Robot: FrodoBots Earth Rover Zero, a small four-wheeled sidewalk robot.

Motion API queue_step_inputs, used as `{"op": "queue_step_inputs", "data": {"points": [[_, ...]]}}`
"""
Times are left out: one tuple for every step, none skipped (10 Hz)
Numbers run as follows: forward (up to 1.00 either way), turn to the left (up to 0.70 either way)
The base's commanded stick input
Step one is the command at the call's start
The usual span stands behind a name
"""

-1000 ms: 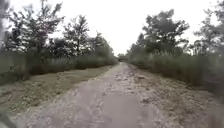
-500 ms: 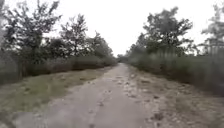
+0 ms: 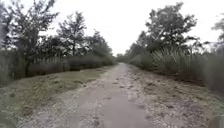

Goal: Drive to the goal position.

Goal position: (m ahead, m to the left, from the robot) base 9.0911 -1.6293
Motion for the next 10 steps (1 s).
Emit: {"op": "queue_step_inputs", "data": {"points": [[0.70,0.00],[0.70,0.00],[0.70,0.00],[0.70,0.00],[0.70,0.00],[0.70,0.00],[0.70,0.00],[0.70,0.00],[0.70,0.00],[0.70,0.00]]}}
